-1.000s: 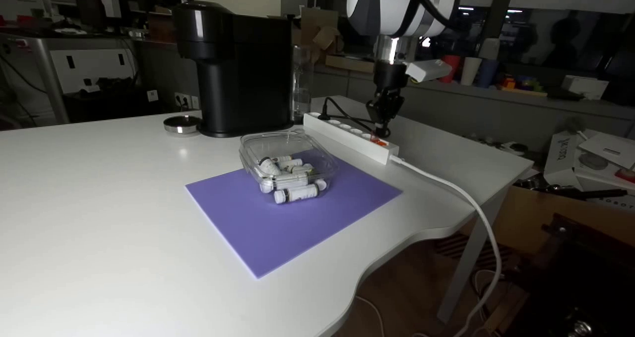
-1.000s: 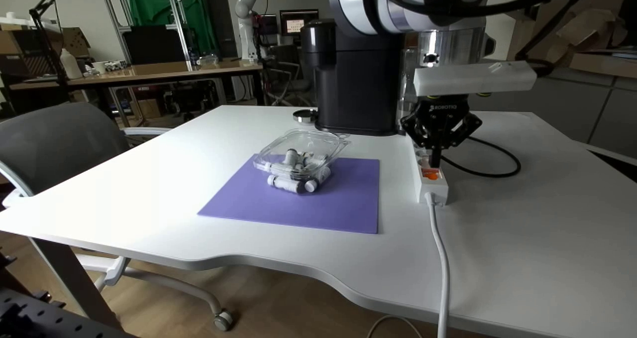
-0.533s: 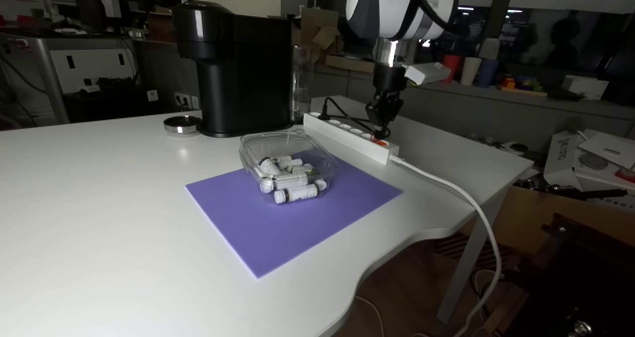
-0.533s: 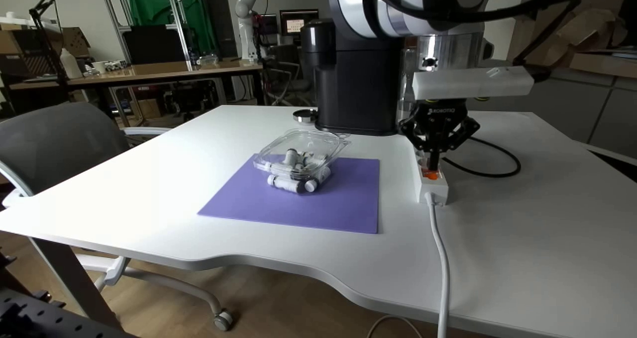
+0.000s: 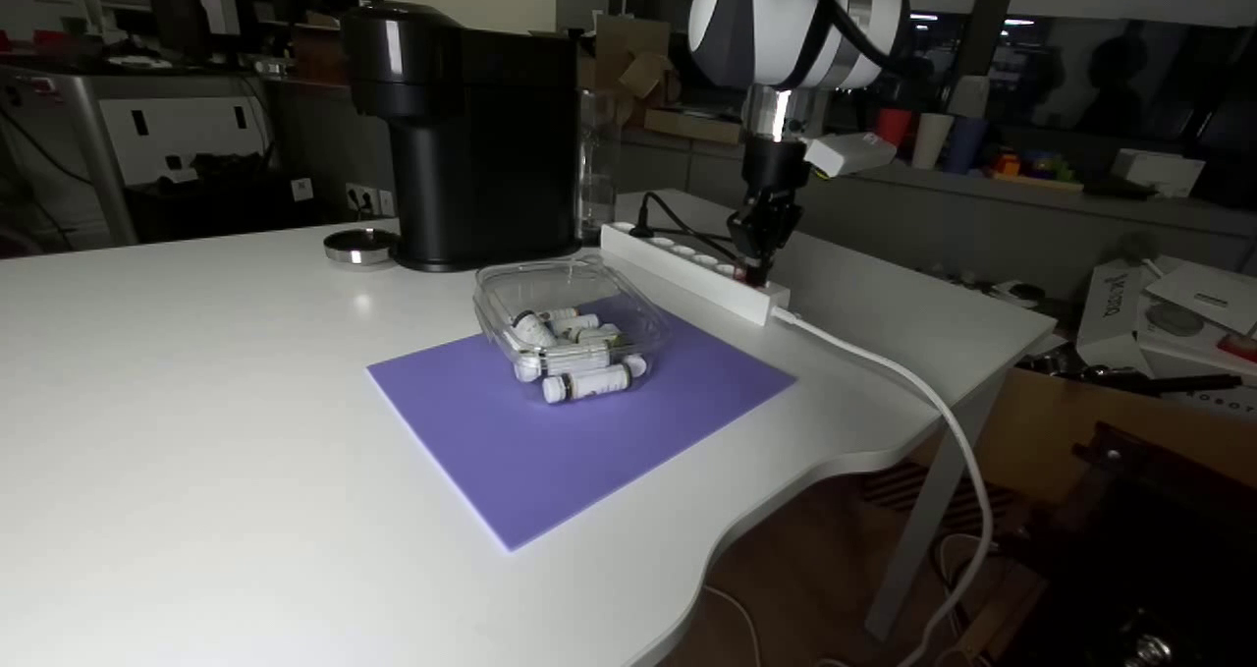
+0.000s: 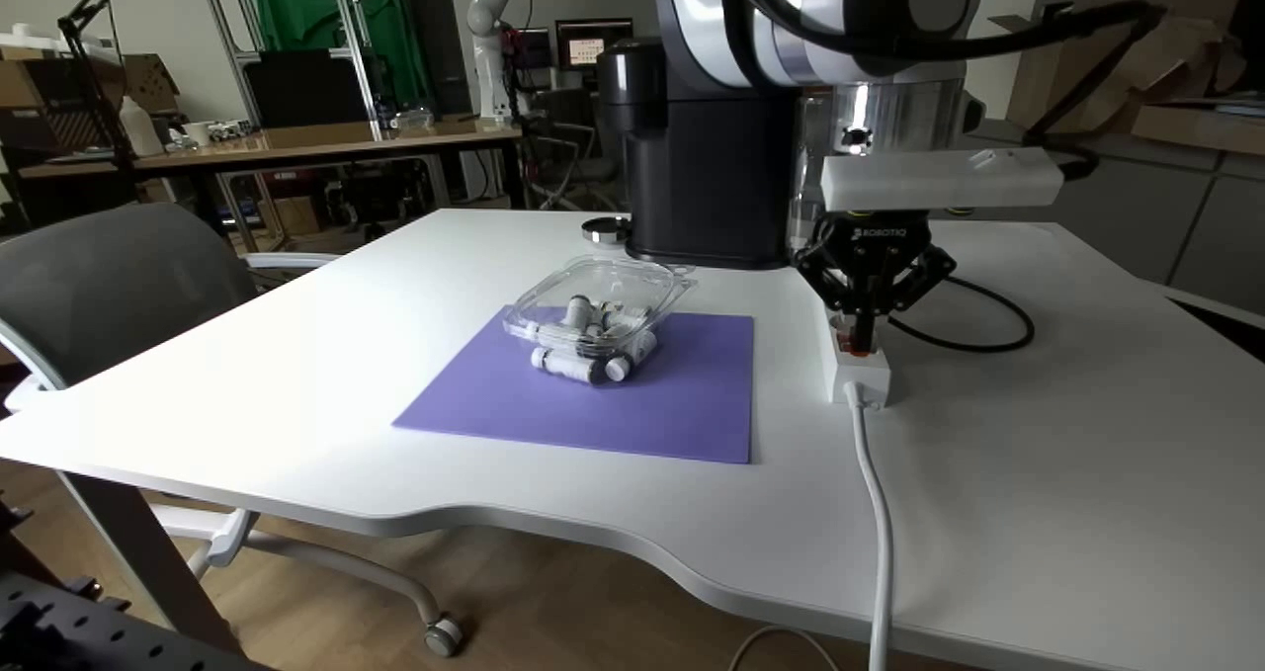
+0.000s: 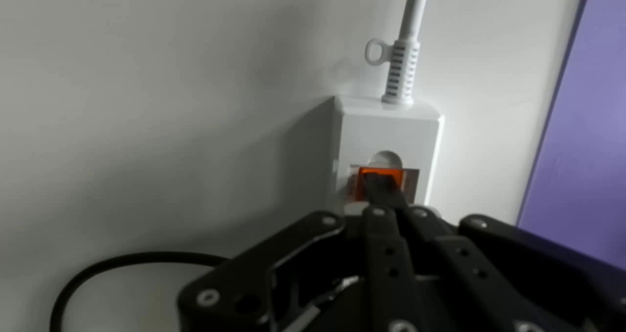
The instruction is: Turn on the switch on the adapter
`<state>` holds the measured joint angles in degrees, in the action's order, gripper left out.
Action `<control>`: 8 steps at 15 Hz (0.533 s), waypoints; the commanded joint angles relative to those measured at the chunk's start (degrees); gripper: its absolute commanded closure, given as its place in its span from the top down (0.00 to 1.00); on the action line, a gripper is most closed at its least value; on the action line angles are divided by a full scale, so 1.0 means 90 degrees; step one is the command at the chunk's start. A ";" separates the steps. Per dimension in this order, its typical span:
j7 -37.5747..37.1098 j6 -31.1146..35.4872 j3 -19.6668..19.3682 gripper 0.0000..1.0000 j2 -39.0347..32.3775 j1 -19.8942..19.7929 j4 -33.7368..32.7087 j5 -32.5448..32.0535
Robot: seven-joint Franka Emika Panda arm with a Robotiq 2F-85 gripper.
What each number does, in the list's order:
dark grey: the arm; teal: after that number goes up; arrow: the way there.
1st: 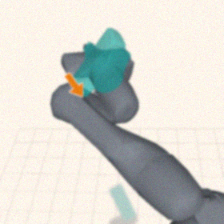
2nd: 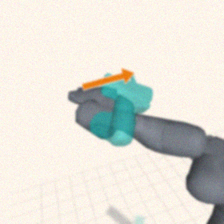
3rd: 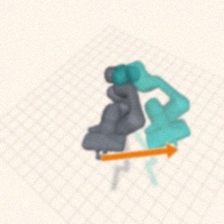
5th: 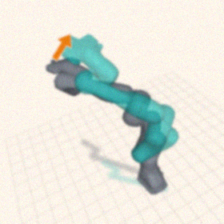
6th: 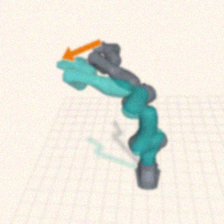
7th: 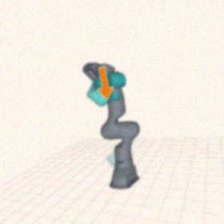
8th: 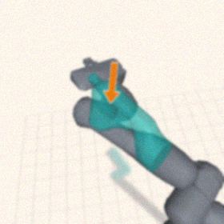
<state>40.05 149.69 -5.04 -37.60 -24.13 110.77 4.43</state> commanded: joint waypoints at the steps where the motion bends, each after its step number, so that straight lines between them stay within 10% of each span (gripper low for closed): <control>1: -0.0335 -0.0175 0.0010 0.00 -0.0197 -0.0053 -0.0306 -0.0106; 8: 0.0086 -0.1136 0.0424 0.00 -0.0557 -0.0526 -0.0973 0.0304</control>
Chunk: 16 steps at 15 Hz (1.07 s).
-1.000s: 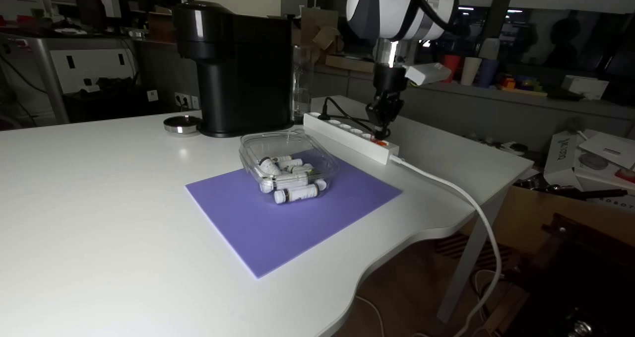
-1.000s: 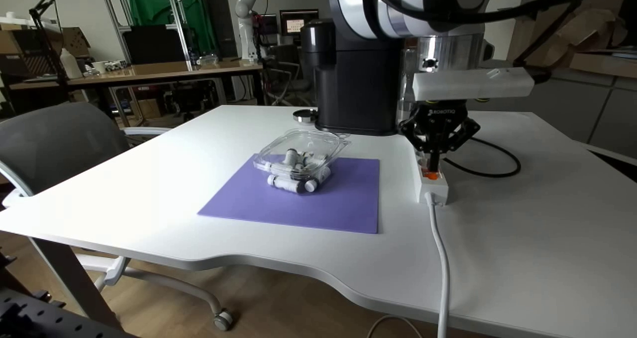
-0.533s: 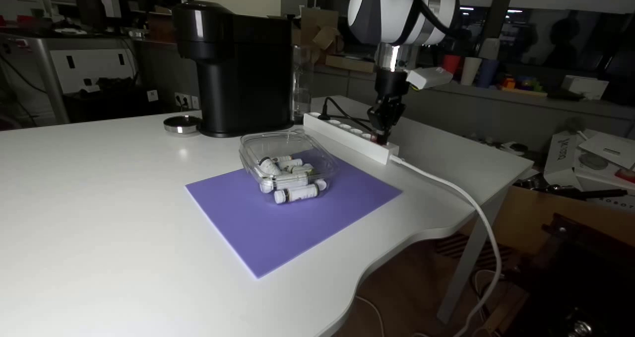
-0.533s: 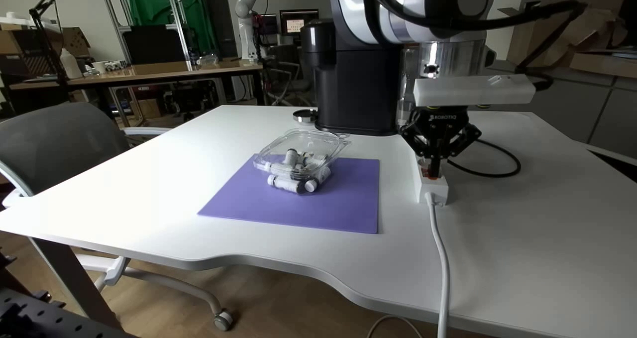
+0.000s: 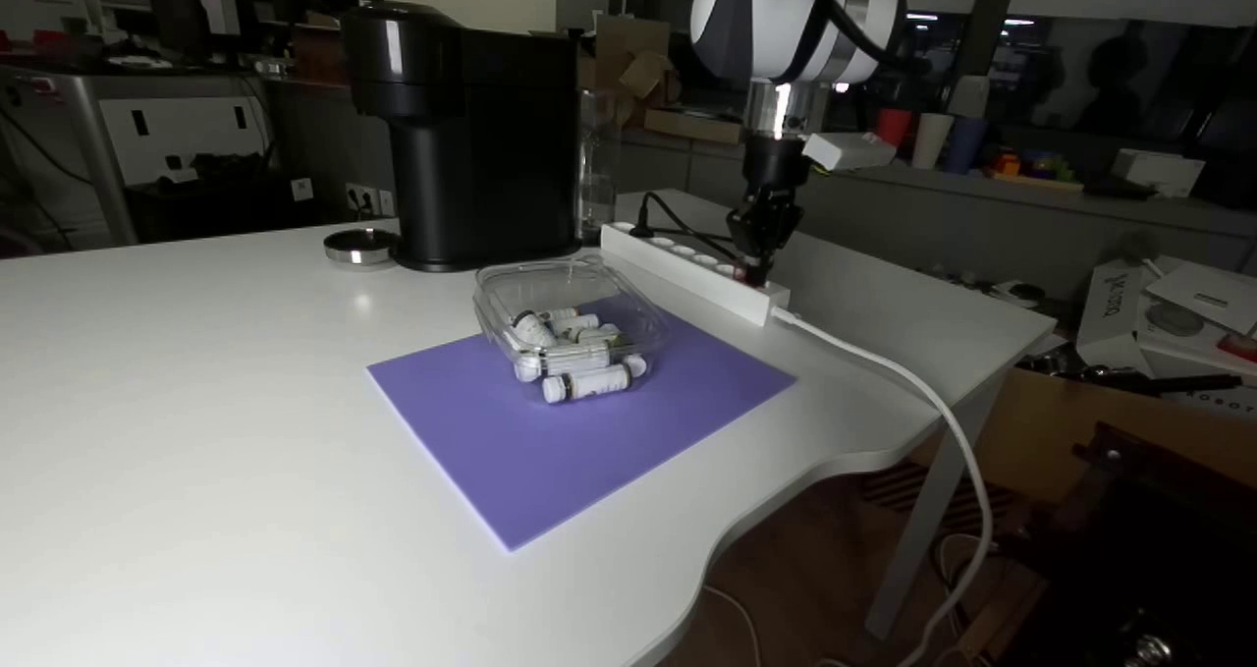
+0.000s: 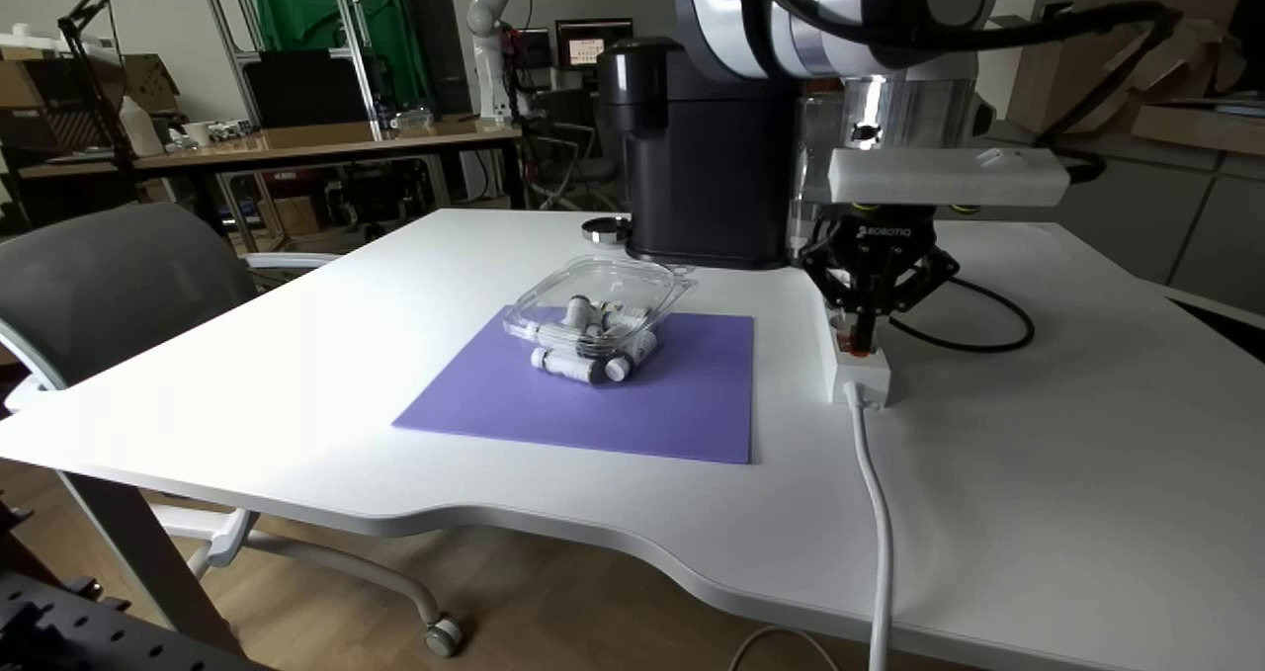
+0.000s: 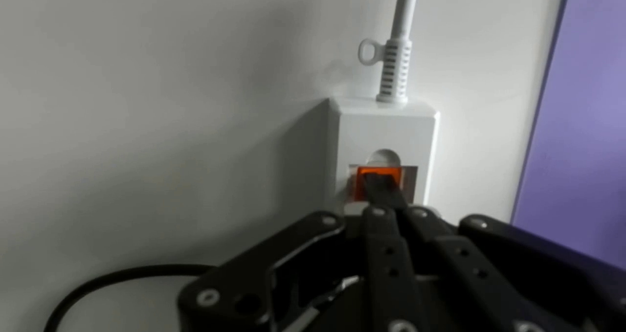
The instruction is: Turn on the switch on the adapter
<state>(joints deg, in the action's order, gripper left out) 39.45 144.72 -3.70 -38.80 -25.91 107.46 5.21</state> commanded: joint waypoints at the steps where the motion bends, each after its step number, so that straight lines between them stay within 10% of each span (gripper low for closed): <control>1: 0.0198 -0.0760 0.0297 0.00 -0.0502 -0.0372 -0.0737 0.0282; 15: 0.0260 -0.0709 0.0233 0.00 -0.0064 -0.0262 -0.0610 0.0247; 16: 0.0226 -0.0691 0.0205 0.26 0.0048 -0.0233 -0.0492 0.0223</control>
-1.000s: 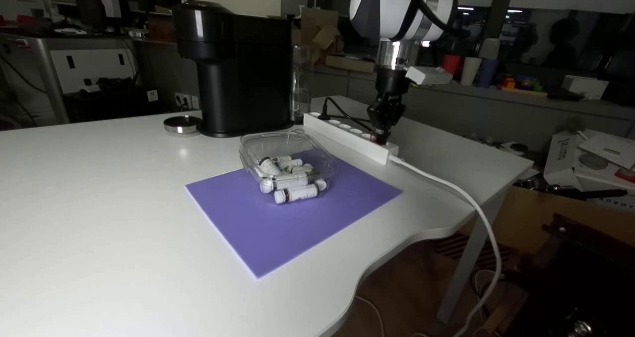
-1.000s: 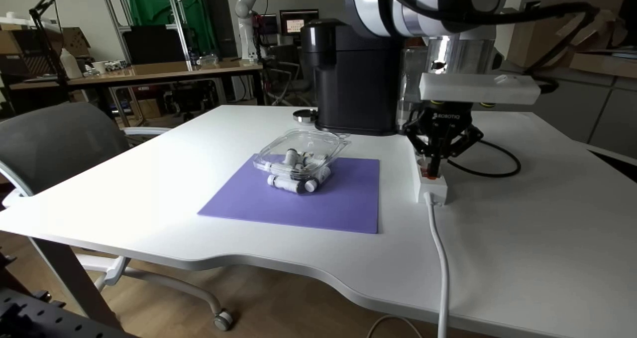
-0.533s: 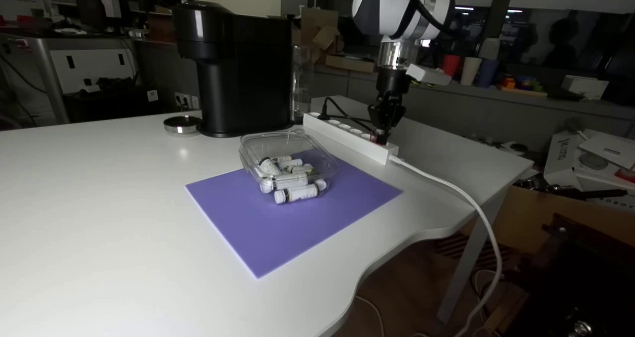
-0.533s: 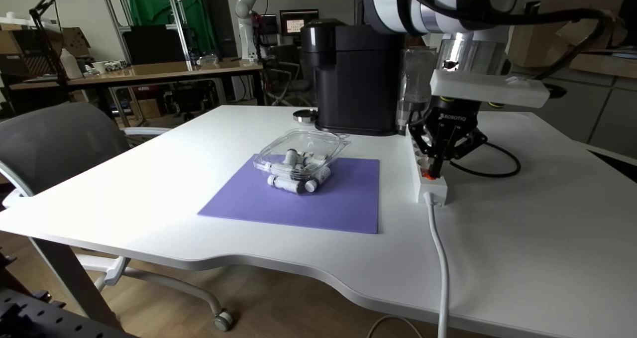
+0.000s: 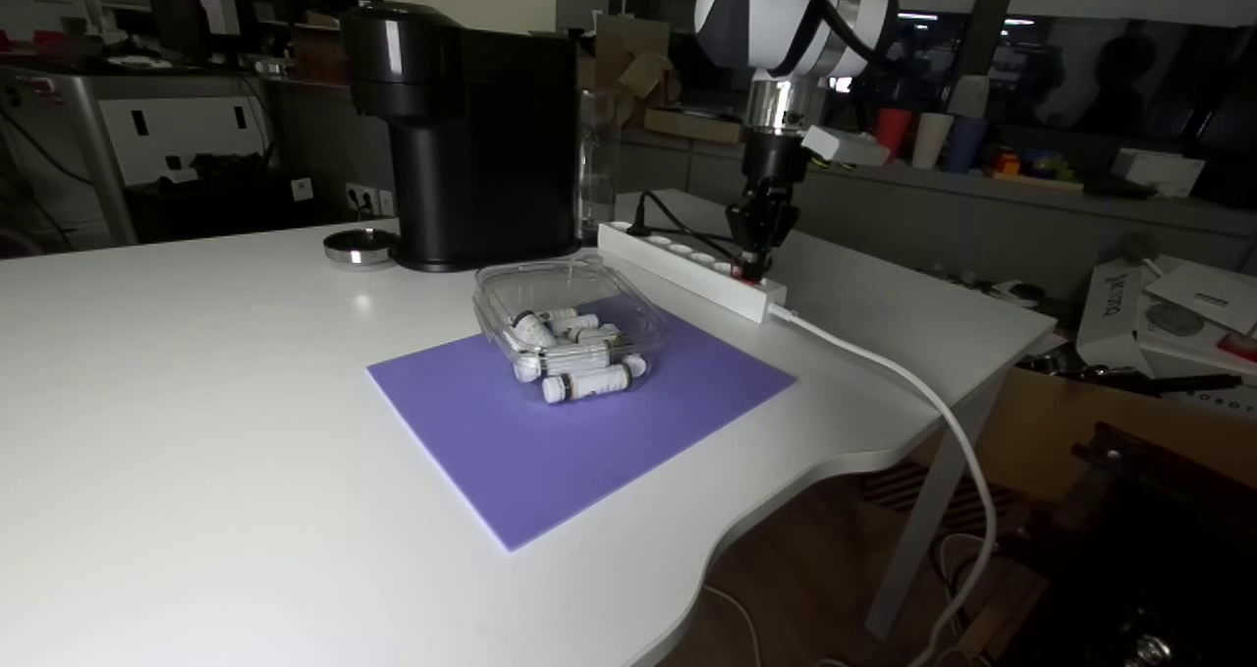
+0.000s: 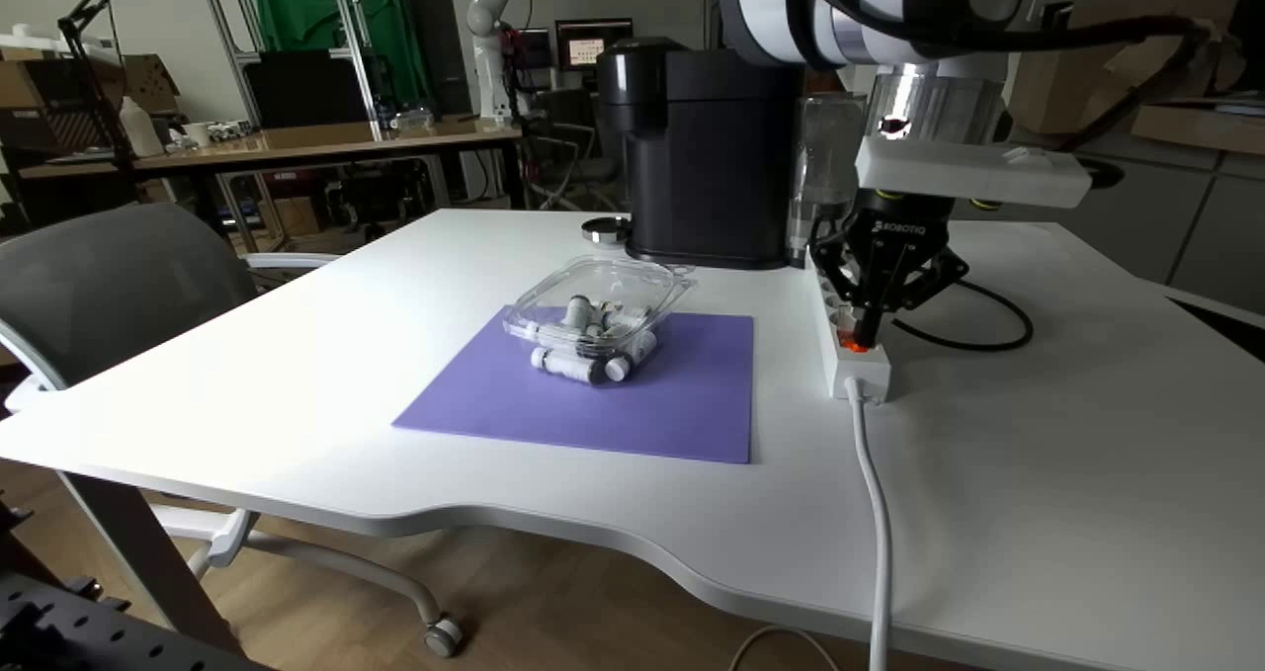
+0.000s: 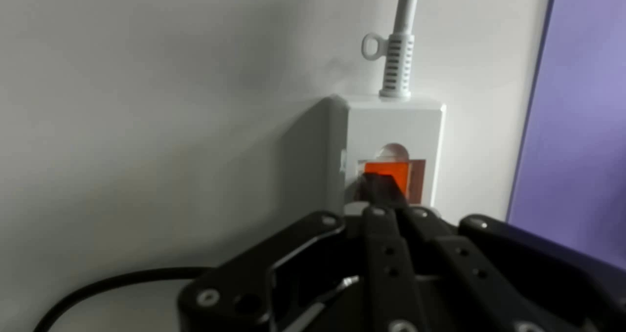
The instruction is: Turn on the switch on the adapter
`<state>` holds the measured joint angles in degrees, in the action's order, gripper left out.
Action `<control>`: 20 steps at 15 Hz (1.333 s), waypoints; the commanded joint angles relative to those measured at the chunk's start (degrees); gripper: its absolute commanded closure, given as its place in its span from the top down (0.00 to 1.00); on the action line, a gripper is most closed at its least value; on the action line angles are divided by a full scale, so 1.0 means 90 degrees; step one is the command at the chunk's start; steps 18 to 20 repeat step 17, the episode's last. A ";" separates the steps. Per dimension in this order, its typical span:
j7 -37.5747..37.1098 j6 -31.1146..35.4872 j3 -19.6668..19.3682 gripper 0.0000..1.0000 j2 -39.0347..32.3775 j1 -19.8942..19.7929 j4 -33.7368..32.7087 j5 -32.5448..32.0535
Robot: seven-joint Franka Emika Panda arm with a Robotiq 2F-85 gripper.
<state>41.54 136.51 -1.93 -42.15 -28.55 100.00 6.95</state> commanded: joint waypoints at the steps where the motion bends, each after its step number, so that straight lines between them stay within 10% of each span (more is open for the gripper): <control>1: -0.0006 0.0285 0.0009 0.27 0.0536 0.0069 0.0452 0.0031; 12: -0.1044 0.1109 -0.0675 1.00 0.2814 0.0949 0.2607 -0.0714; 20: -0.2343 0.1004 -0.1110 1.00 0.3691 0.1438 0.3452 -0.1790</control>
